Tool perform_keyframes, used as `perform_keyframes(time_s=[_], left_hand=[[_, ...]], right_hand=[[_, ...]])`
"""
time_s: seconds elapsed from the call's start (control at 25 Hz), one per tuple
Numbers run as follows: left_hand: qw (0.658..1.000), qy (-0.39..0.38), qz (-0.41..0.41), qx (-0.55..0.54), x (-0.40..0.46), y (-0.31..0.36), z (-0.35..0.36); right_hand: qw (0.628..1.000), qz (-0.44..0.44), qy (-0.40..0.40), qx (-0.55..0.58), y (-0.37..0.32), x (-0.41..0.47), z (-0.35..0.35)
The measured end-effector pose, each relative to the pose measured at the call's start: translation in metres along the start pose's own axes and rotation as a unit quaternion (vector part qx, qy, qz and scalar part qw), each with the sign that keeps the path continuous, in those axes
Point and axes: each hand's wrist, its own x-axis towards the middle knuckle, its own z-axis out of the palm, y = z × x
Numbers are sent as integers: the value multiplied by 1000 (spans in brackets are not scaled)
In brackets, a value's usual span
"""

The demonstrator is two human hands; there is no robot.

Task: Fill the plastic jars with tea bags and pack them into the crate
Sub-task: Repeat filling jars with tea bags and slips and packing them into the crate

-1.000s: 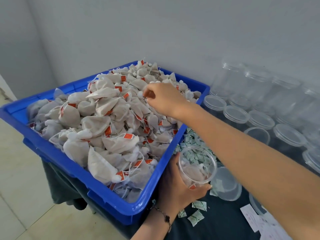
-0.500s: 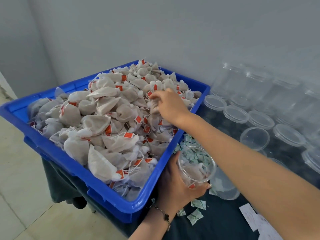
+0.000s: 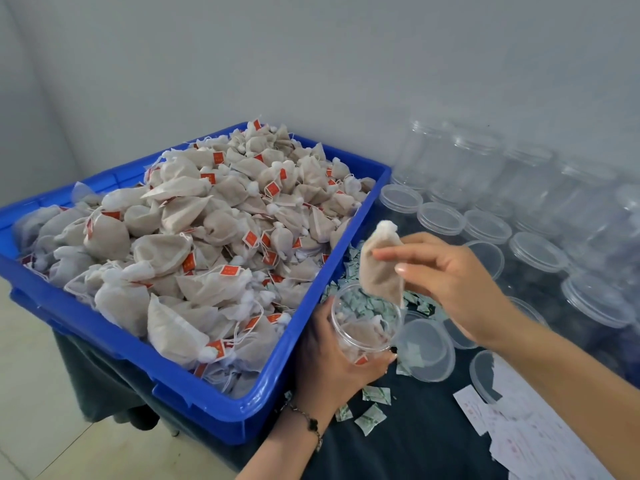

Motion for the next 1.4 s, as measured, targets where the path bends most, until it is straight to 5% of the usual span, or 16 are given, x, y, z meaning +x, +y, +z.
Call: perform_keyframes(time_s=[0.2,0.36,0.6,0.76,0.84,0.96,1.12,1.24,1.4], left_hand=[[1000,0,-4,2,0,1,0],[1000,5,3,12,0,1,0],[1000,20,22,8,1,-1,0],[999,32,16,2,2,-1,3],[999,27,22,-27,5,0,3],[999,9,38,-36,12,4,1],[998,-49,-31,1,6,0,1],[995,-68,-70,3,3,-7,4],[994,-74,-77,-6,5,-7,6]], right_hand=[[990,-18,117,-76,18,-15,3],[995,-26,70,-72,18,-7,10],[961,-27,-45,-270,12,1,22],[965,-108,17,-240,-19,25,33],[957,-147,-30,-248,-30,40,50],[919,-131,-164,-334,-27,65,86],[811,-37,-276,-515,4,93,129],[833,-41,-237,-499,14,96,141],[926,-79,-115,-351,10,81,125]])
